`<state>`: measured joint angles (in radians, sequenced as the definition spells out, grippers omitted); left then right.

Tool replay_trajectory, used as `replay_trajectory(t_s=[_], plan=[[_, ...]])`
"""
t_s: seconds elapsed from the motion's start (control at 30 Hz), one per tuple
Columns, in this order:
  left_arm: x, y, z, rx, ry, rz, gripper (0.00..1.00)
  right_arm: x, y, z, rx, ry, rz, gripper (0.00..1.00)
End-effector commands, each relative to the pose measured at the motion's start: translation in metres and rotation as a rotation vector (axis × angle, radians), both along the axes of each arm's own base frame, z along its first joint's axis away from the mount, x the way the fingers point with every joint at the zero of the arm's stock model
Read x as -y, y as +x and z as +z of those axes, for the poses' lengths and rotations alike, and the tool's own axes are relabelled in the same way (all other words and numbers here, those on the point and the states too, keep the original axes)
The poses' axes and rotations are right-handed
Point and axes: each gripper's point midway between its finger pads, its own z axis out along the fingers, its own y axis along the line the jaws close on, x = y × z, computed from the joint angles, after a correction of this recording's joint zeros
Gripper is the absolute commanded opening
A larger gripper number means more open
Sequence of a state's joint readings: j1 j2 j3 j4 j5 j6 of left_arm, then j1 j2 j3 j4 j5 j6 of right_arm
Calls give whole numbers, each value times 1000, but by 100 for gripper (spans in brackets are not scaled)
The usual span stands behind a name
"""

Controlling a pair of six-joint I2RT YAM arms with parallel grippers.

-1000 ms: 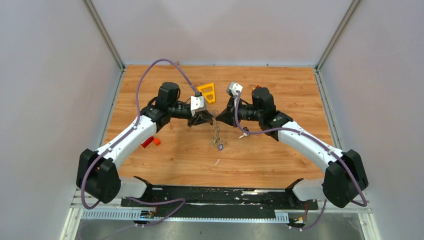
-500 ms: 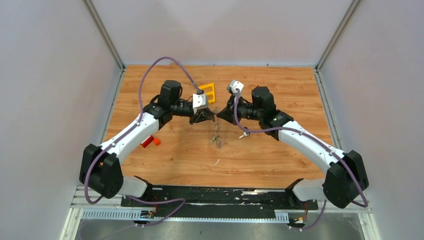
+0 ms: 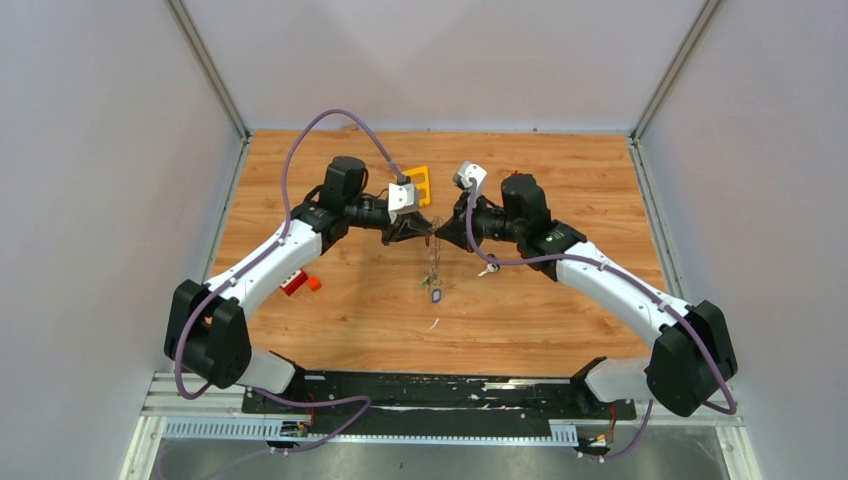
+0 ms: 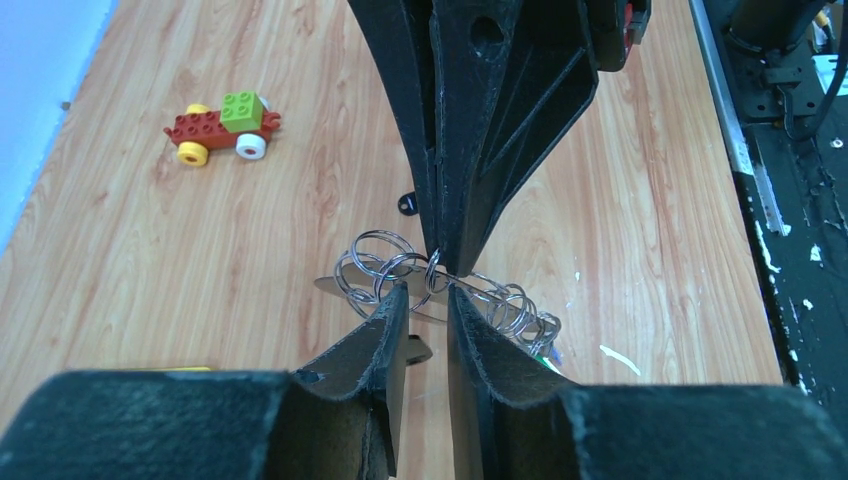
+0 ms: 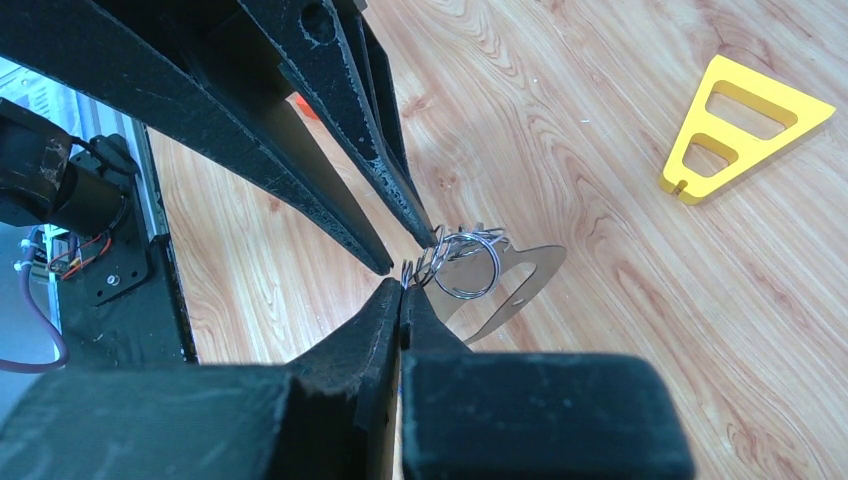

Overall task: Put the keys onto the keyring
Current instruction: Adjust the keyring.

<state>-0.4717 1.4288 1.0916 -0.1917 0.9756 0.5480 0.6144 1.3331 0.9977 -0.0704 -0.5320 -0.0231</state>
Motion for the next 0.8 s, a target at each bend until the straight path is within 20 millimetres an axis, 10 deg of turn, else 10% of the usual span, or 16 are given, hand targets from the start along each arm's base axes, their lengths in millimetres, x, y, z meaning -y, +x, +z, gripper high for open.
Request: replay_trajectory(t_s=[0.0, 0.77], plan=[[6, 1, 17, 42, -34, -32, 27, -5, 0, 43, 82, 77, 7, 0], [-1, -26, 10, 22, -57, -138, 22, -4, -7, 47, 147, 132, 123, 0]])
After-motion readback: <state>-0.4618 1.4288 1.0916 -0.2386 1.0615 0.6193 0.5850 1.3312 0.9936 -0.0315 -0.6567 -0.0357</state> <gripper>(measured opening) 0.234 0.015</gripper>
